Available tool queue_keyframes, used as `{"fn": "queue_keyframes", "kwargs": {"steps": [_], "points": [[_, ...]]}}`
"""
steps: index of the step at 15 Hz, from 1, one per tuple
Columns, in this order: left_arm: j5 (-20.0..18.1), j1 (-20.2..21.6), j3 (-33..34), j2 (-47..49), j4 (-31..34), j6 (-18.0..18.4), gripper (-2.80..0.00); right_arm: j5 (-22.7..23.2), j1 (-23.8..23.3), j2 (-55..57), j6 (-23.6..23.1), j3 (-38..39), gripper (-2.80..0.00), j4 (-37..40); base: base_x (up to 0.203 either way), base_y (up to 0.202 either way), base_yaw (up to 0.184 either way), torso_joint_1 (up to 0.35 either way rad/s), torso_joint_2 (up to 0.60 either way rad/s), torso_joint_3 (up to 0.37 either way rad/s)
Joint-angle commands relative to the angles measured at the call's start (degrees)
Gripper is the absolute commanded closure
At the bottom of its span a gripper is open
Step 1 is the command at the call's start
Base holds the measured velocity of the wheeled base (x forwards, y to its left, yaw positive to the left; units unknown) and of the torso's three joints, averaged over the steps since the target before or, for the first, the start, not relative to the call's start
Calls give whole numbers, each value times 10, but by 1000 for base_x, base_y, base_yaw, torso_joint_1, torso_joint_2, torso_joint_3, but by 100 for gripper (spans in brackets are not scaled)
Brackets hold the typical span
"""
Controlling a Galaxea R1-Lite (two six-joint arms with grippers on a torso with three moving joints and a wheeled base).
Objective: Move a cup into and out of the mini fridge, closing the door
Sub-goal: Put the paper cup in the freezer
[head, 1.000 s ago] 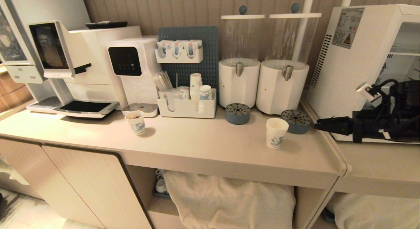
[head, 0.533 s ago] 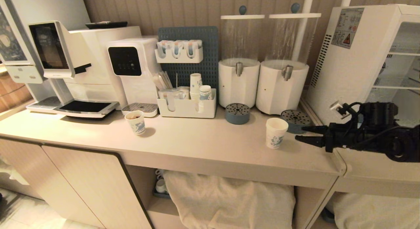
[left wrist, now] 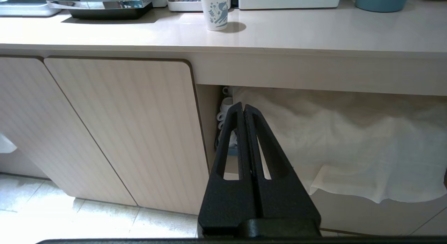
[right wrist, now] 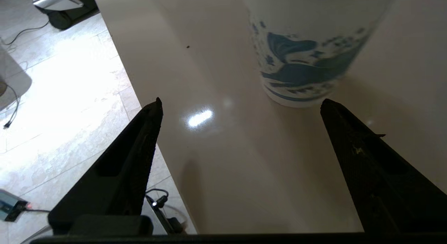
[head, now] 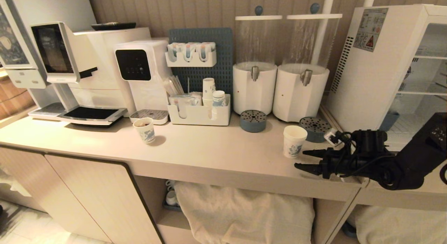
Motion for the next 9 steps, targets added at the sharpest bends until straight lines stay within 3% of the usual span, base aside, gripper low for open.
{"fn": "queue_keyframes", "kwargs": {"steps": [1, 9], "points": [[0, 0, 0, 1, 0, -1, 0, 4, 4, 12, -2, -17, -280, 0, 0, 0, 0, 0, 0, 0], [2, 1, 1, 0, -4, -5, 0, 5, 8, 33, 0, -105, -280, 44, 0, 0, 0, 0, 0, 0]]}}
